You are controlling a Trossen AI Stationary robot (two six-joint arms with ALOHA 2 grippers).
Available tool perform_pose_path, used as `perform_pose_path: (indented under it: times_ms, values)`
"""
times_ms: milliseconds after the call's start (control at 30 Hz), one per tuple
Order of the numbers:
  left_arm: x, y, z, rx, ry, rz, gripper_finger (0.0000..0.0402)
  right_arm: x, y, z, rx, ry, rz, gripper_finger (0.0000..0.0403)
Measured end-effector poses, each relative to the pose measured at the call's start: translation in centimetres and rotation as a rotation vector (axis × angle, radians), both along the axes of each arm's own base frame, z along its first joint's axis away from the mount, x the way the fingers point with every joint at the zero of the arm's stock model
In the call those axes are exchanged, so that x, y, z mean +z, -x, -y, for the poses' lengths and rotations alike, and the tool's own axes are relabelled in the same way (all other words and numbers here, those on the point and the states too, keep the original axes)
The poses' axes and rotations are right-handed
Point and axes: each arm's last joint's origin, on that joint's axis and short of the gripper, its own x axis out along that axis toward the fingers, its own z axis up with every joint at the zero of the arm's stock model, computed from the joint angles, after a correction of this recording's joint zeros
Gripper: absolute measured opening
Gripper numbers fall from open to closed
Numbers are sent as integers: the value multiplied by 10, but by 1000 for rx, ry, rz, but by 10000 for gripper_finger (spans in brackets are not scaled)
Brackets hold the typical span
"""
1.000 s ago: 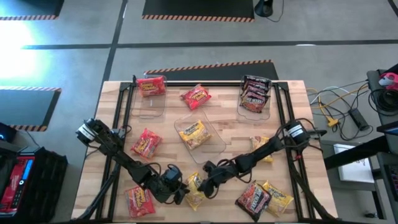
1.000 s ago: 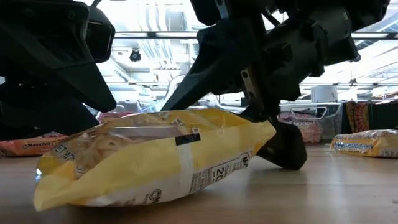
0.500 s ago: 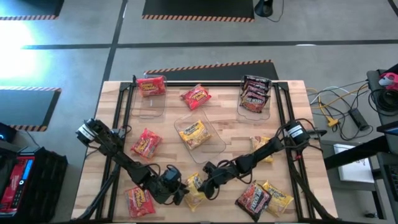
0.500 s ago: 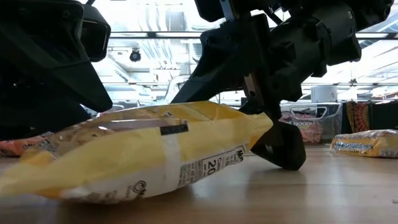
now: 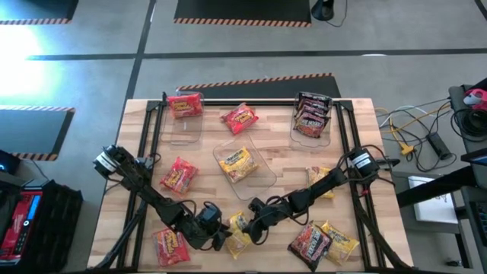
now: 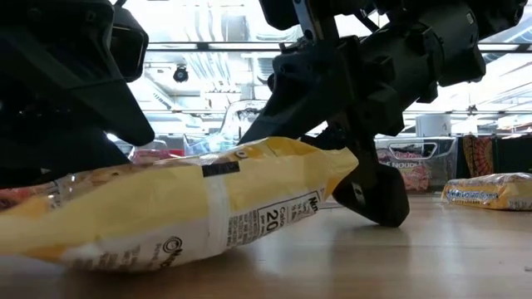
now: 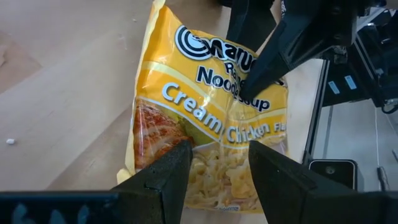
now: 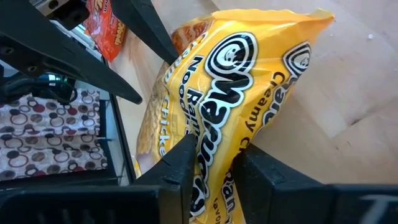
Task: Sort Maruchan noodles
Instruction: Put the bottom left yellow noodle pack into the center transparent bin
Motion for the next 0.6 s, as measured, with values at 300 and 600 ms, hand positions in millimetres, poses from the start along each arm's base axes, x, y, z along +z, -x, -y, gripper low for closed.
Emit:
perform_pose_path:
  times_ms: [300,600]
  values:
    - [10,0,0,-5,13,27,153,0,0,0,5,6,-3,72]
    - [30,4,-7,-6,-95,82,153,4,0,0,58,1,5,69]
